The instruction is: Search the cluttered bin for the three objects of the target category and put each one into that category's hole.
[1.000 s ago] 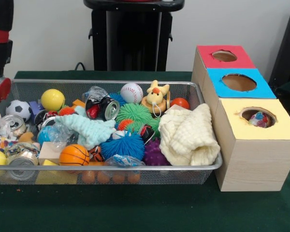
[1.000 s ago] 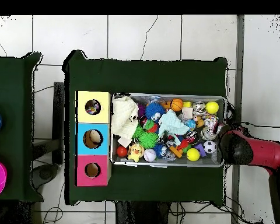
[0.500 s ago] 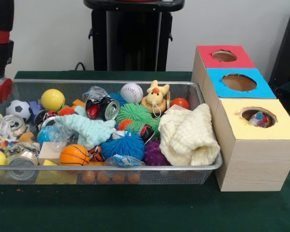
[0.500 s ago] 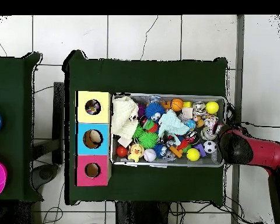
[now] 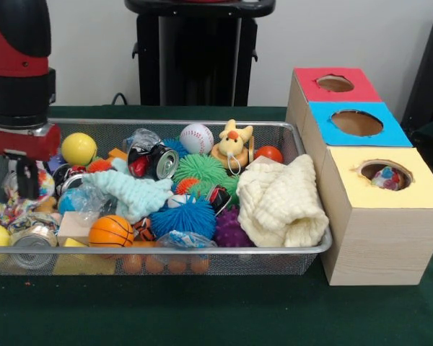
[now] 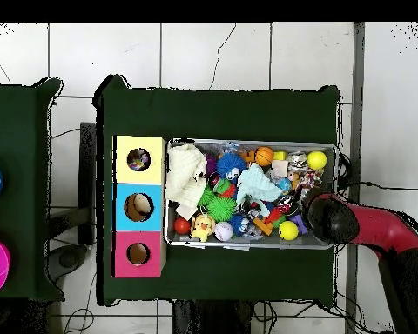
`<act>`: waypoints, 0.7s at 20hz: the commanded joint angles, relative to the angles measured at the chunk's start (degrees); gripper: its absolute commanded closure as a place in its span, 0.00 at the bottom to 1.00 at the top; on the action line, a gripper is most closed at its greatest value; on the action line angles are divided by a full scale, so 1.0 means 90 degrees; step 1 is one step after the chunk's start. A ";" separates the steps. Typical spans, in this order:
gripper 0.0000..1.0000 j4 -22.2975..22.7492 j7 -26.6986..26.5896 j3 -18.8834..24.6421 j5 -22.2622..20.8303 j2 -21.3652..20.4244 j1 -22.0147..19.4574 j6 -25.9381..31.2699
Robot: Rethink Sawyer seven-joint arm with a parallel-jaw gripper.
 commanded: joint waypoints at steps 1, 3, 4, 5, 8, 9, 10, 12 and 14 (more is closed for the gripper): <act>1.00 0.0732 -0.0910 0.0606 0.0383 0.0122 -0.0027 0.1085; 1.00 0.0768 -0.0870 0.0545 0.0450 -0.0018 0.0019 0.1204; 1.00 0.0788 -0.0866 0.0532 0.0485 -0.0090 0.0029 0.1259; 1.00 0.0820 -0.0852 0.0519 0.0524 -0.0178 0.0047 0.1314; 1.00 0.0894 -0.0813 0.0480 0.0607 -0.0439 0.0119 0.1472; 1.00 0.0918 -0.0827 0.0493 0.0645 -0.0511 0.0121 0.1536; 1.00 0.0937 -0.0825 0.0491 0.0693 -0.0590 0.0136 0.1624; 1.00 0.0954 -0.0816 0.0477 0.0758 -0.0741 0.0176 0.1771; 1.00 0.0982 -0.0839 0.0510 0.0850 -0.0915 0.0194 0.1929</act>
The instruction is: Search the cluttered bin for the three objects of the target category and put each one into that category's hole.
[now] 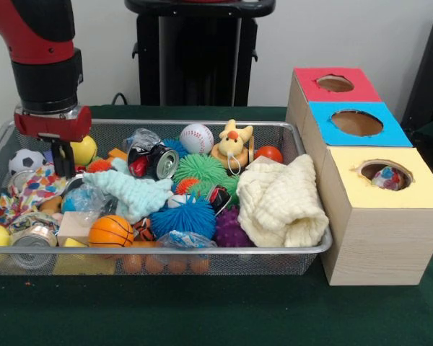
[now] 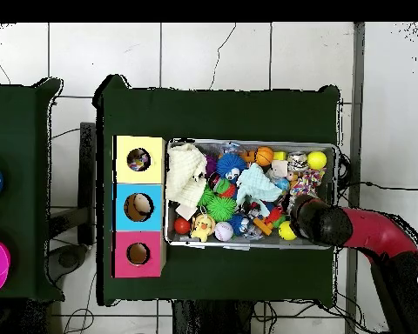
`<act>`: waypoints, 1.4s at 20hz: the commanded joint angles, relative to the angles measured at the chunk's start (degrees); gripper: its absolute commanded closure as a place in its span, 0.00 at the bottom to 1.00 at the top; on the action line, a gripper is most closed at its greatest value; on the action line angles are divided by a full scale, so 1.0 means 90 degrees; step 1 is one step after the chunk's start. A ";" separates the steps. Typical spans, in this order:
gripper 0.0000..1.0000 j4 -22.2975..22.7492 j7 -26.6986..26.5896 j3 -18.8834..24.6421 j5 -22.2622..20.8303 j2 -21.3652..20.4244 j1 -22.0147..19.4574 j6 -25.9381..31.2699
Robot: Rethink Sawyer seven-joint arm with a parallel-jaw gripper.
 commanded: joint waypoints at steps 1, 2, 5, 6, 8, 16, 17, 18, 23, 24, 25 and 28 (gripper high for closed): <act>1.00 0.0429 -0.0842 0.0411 0.0408 -0.0615 0.0159 0.1220; 1.00 0.0443 -0.0845 0.0421 0.0433 -0.0695 0.0174 0.1268; 1.00 0.0305 -0.0828 0.0354 0.0279 -0.0732 0.0244 0.1124; 1.00 0.0277 -0.0788 0.0306 0.0195 -0.0733 0.0246 0.0992; 1.00 0.0239 -0.0712 0.0251 0.0129 -0.0655 0.0196 0.0835; 1.00 0.0276 -0.0699 0.0202 -0.0067 -0.0644 0.0118 0.0506; 1.00 0.0269 -0.0704 0.0214 -0.0075 -0.0615 0.0100 0.0477; 1.00 0.0271 -0.0709 0.0211 -0.0096 -0.0602 0.0086 0.0447; 0.00 0.0253 -0.0644 0.0163 -0.0168 -0.0595 0.0128 0.0365; 0.00 0.0252 -0.0636 0.0155 -0.0190 -0.0590 0.0134 0.0340; 0.00 0.0251 -0.0627 0.0146 -0.0213 -0.0586 0.0140 0.0315; 0.00 0.0232 -0.0688 0.0182 -0.0231 -0.0560 0.0082 0.0288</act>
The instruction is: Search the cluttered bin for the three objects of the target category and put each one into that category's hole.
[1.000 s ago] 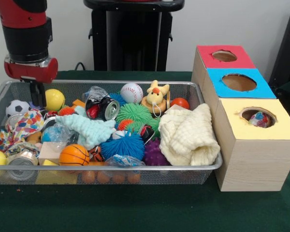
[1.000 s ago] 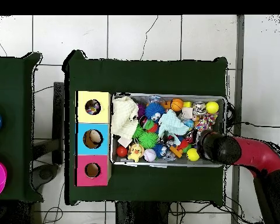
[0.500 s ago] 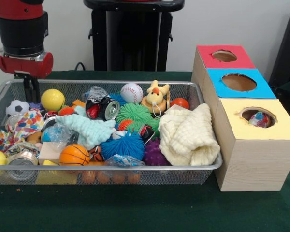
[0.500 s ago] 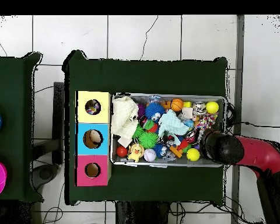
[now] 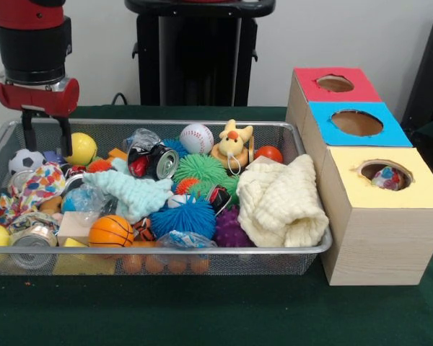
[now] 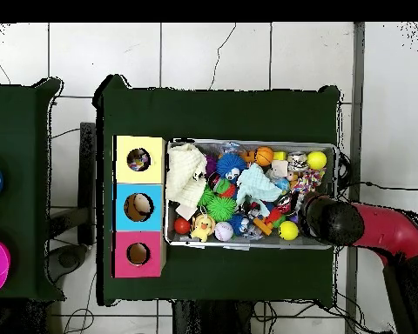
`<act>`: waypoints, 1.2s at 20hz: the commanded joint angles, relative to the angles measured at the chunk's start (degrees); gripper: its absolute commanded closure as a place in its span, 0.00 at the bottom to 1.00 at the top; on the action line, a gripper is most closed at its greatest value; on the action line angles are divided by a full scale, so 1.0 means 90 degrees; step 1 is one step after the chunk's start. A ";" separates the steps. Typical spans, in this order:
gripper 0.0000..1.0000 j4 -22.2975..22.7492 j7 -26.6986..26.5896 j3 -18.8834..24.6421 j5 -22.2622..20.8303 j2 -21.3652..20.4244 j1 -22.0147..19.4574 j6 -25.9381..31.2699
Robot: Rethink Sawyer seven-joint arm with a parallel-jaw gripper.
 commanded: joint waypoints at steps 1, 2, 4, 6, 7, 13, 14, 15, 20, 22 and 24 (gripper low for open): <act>0.00 0.0148 -0.0717 0.0201 -0.0328 0.0103 -0.0044 -0.0143; 0.00 0.0157 -0.0697 0.0192 -0.0327 0.0143 -0.0067 -0.0163; 0.00 0.0001 -0.0697 0.0125 -0.0510 0.0342 -0.0069 -0.0349; 0.00 -0.0116 -0.0668 0.0044 -0.0664 0.0535 -0.0076 -0.0528; 0.00 -0.0133 -0.0665 0.0042 -0.0698 0.0614 -0.0102 -0.0619; 0.00 -0.0235 -0.0491 -0.0099 -0.0989 0.0910 -0.0086 -0.1002; 0.00 -0.0260 -0.0470 -0.0127 -0.1027 0.0935 -0.0072 -0.1026; 0.00 -0.0285 -0.0419 -0.0180 -0.1071 0.0954 -0.0039 -0.1057; 0.00 -0.0343 -0.0146 -0.0565 -0.1250 0.0976 0.0198 -0.1032; 0.00 -0.0395 -0.0053 -0.0701 -0.1306 0.1071 0.0253 -0.1038; 0.00 -0.0484 0.0015 -0.0795 -0.1346 0.1196 0.0265 -0.1073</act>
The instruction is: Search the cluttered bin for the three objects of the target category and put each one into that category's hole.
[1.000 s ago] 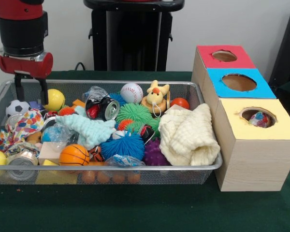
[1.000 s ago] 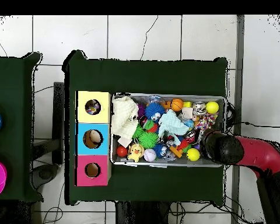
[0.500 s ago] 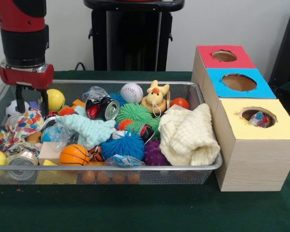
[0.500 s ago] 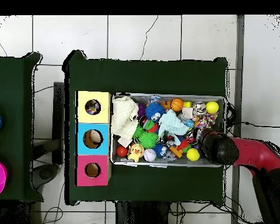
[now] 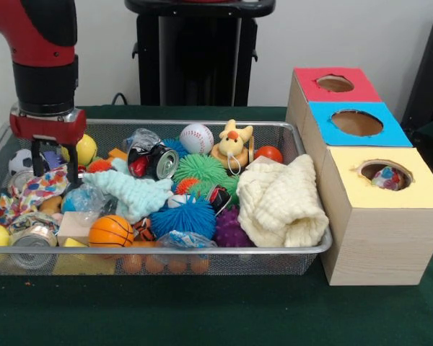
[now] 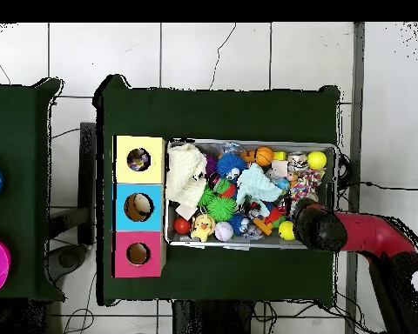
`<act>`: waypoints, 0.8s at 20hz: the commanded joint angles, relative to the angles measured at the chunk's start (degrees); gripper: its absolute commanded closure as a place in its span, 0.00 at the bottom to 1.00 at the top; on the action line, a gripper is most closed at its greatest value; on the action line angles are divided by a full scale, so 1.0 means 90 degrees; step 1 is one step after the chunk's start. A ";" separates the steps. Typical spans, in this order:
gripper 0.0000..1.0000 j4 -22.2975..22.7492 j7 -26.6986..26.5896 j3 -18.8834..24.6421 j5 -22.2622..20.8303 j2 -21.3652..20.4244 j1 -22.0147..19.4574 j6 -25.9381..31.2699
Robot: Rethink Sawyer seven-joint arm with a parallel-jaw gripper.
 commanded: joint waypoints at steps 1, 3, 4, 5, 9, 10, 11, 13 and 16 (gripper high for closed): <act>0.00 -0.0408 -0.0046 -0.0449 -0.0501 0.0491 0.0134 -0.0099; 0.00 -0.0472 -0.0130 -0.0422 -0.0493 0.0570 0.0070 -0.0122; 0.00 -0.0507 -0.0146 -0.0422 -0.0499 0.0570 0.0076 -0.0144; 0.00 -0.0543 -0.0163 -0.0423 -0.0506 0.0570 0.0082 -0.0167; 0.00 -0.0710 -0.0207 -0.0360 -0.0588 0.0612 0.0081 -0.0462; 0.00 -0.0738 -0.0219 -0.0337 -0.0566 0.0636 0.0087 -0.0480; 0.00 -0.0743 -0.0288 -0.0281 -0.0525 0.0624 0.0034 -0.0460; 0.00 -0.0694 -0.0359 -0.0232 -0.0419 0.0500 0.0018 -0.0325; 0.00 -0.0600 -0.0434 -0.0187 -0.0223 0.0292 0.0049 -0.0006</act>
